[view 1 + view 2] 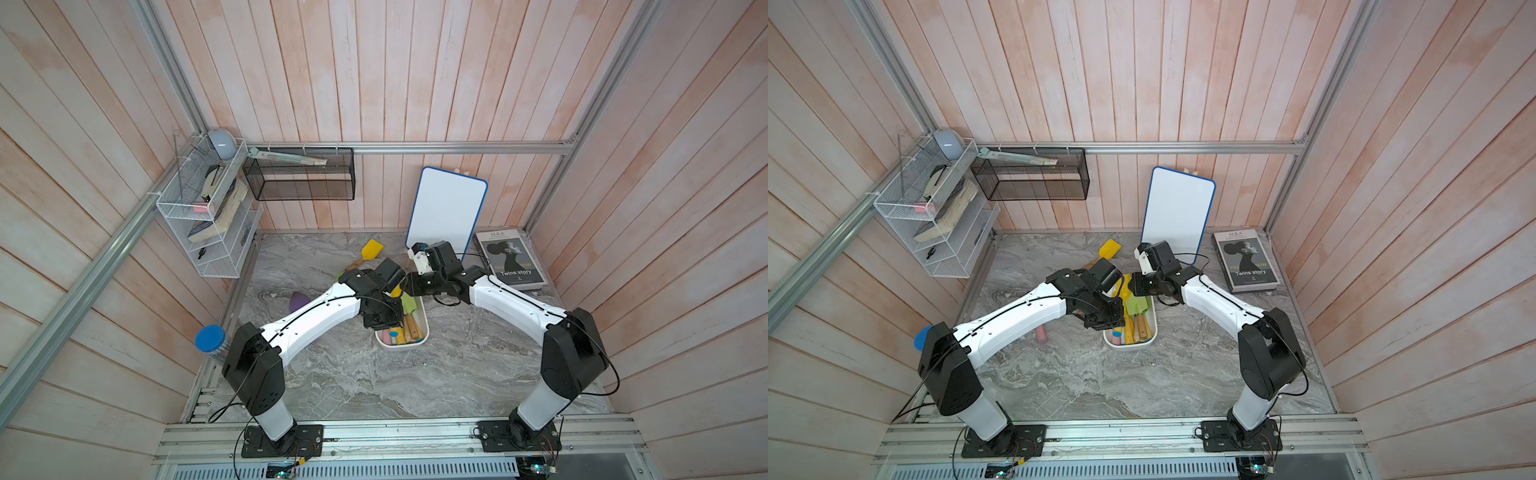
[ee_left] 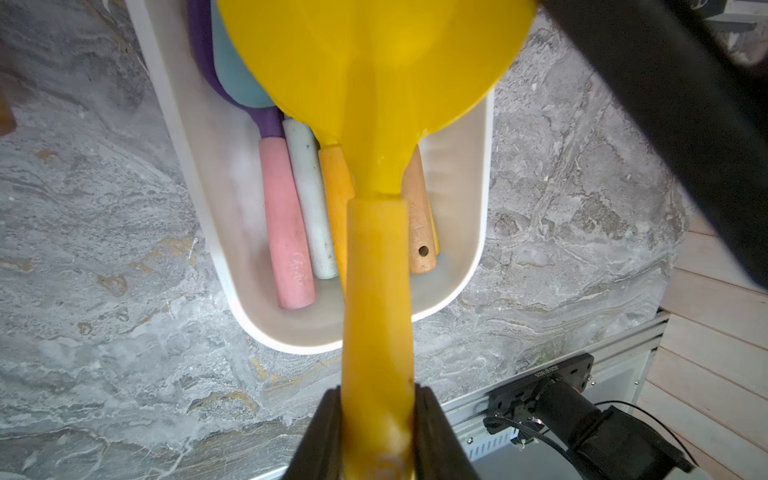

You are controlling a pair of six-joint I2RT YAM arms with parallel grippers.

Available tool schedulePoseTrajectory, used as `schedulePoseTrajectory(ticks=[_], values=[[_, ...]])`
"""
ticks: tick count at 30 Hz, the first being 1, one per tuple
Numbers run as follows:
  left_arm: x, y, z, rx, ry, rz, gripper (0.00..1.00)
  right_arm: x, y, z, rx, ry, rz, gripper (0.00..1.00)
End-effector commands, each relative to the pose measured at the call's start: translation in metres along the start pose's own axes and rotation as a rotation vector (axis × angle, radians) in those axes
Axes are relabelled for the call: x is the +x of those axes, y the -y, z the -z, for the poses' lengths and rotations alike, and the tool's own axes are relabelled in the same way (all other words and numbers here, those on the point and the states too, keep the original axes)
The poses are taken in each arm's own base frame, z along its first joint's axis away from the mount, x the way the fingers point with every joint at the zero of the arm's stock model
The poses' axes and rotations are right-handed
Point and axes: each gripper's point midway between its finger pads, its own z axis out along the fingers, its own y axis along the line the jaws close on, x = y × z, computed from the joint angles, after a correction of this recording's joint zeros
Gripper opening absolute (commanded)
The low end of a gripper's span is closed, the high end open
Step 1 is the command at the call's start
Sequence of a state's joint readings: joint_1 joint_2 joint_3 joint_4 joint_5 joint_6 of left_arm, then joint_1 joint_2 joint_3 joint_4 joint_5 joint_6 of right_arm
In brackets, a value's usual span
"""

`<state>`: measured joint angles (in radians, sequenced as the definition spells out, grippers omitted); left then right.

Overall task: Put the shovel into the storage box
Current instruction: Pick up the shovel from the center of the board, then place the shovel in the storage box.

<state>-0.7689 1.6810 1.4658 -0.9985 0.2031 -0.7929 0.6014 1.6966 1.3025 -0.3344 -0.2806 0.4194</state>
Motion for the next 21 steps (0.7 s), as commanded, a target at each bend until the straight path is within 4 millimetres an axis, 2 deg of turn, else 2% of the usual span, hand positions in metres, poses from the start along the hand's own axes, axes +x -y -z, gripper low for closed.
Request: schedulePoseTrajectory(ticks=[1, 10, 14, 17, 18, 21], values=[[-0.0066, 0.0069, 0.0031, 0.005, 0.025, -0.020, 0.18, -0.0048, 0.0009, -0.0059, 0.022, 0.002, -0.004, 0.22], [-0.0074, 0.0086, 0.0037, 0.008, 0.028, -0.022, 0.18, -0.0016, -0.0014, -0.0138, 0.018, -0.016, -0.003, 0.19], [-0.0073, 0.0077, 0.0032, 0.004, 0.027, -0.021, 0.18, -0.0019, -0.0019, -0.0137, 0.020, -0.015, -0.002, 0.11], [-0.0080, 0.0088, 0.0044, 0.008, 0.031, -0.022, 0.18, -0.0015, -0.0011, -0.0136, 0.025, -0.017, -0.003, 0.01], [-0.0086, 0.0089, 0.0044, 0.007, 0.034, -0.022, 0.20, -0.0017, -0.0004, -0.0134, 0.026, -0.016, -0.003, 0.00], [-0.0105, 0.0095, 0.0068, 0.009, 0.047, -0.024, 0.38, -0.0017, 0.0009, -0.0136, 0.032, -0.012, -0.004, 0.00]])
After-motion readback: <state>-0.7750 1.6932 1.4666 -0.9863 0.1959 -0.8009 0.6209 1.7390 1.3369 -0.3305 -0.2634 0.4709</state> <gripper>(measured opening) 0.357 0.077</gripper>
